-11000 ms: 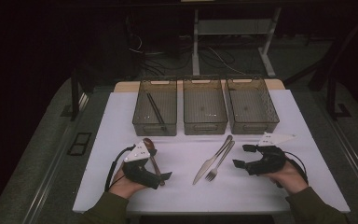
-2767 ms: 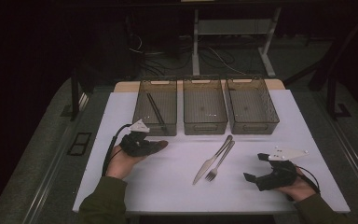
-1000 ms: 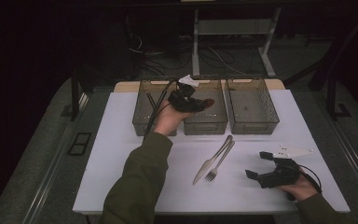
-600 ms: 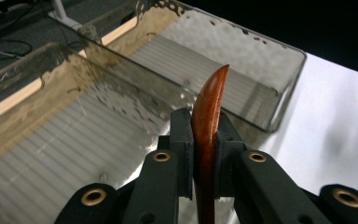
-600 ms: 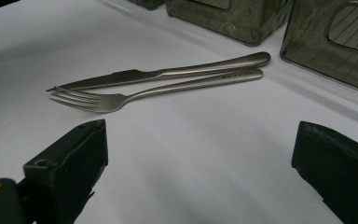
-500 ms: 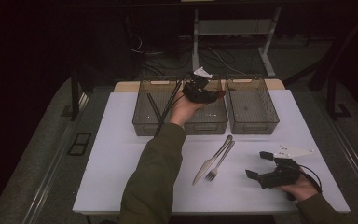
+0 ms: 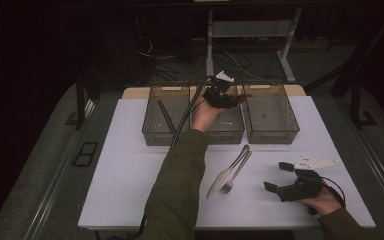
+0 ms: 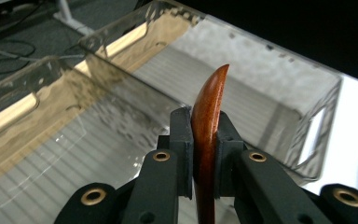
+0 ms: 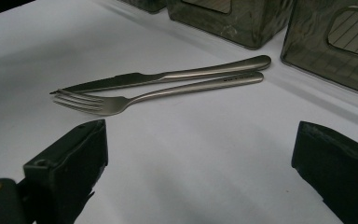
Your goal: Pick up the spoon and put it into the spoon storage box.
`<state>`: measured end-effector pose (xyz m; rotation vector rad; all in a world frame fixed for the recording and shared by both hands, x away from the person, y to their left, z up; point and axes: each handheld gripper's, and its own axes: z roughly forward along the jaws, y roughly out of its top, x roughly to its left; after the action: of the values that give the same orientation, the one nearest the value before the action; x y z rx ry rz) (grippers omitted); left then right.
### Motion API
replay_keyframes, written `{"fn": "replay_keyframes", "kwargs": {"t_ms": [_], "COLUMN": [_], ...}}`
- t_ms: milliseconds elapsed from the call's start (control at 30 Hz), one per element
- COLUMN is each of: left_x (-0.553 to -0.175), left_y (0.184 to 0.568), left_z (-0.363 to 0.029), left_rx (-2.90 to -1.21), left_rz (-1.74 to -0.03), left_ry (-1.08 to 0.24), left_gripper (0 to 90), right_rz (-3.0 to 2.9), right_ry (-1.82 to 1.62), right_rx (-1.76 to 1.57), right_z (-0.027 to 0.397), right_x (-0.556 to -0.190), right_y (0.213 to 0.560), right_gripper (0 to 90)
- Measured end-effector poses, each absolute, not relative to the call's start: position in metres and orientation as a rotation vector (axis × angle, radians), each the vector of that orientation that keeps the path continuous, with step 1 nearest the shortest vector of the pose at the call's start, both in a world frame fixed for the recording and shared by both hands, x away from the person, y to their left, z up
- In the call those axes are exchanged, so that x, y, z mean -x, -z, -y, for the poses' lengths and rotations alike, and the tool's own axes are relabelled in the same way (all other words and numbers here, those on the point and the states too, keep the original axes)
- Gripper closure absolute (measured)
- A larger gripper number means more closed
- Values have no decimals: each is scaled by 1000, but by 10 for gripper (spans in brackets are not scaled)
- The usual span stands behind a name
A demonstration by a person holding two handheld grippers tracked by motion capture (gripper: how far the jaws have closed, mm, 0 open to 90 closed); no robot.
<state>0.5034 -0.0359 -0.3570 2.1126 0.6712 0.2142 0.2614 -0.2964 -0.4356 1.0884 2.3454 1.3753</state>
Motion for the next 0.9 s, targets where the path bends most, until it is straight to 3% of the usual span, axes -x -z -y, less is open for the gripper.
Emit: {"fn": "replay_keyframes", "kwargs": {"t_ms": [233,300,900], "left_x": [-505,-507,-469], "left_y": [370,371,352], "left_z": [40,38,8], "left_rx": [-2141,-2154,-2113], "left_rz": [-765,-771,-718], "left_ry": [-205,-214,-217], "left_gripper": [796,694,400], "right_rz": [-2343,-2343,-2341], "right_ry": [-1377,-1377,-1369], "right_rx": [-1087,-1086,-1093], "right_z": [297,297,296], "right_x": [-261,-261,-262], "right_y": [435,435,436], "right_gripper": [39,39,39]}}
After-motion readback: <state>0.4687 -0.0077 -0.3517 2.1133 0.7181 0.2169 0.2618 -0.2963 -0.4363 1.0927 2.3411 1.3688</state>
